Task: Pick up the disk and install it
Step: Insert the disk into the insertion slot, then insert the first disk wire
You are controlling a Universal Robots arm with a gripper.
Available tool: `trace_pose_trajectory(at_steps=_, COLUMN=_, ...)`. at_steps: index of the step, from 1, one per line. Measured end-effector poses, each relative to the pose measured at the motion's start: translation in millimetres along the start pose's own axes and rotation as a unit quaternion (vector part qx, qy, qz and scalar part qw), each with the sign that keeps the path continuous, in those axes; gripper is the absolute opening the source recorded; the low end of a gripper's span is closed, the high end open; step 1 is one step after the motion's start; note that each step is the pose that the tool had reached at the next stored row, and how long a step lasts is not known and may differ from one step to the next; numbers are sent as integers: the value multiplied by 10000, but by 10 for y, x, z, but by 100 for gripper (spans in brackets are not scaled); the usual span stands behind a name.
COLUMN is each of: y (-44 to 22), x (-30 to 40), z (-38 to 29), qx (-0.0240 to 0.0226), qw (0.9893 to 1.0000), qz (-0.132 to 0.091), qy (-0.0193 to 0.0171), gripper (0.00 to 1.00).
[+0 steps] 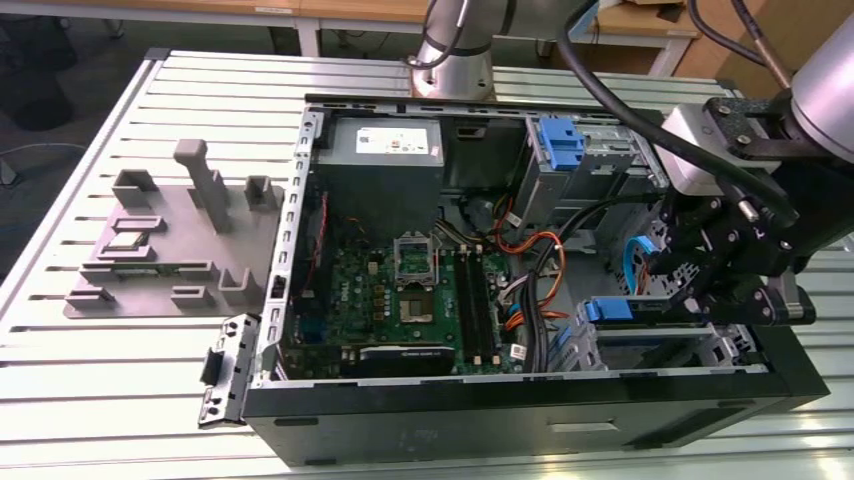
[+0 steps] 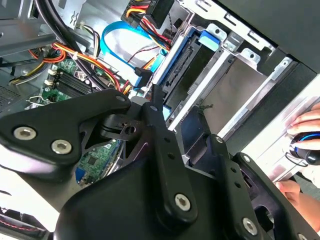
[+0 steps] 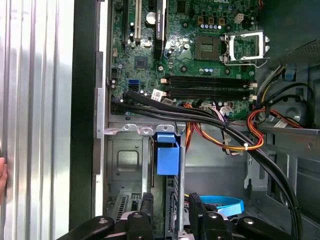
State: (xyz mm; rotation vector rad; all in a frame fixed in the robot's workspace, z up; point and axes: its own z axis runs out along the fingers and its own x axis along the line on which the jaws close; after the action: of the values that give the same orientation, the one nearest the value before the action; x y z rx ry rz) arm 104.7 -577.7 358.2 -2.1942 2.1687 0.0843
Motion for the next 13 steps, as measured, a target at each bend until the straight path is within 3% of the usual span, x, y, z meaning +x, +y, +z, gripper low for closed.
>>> trace_pose_trajectory(at_steps=13, y=0, x=2, z=14, qx=0, qw=10000, qz=0, qy=0, gripper=42)
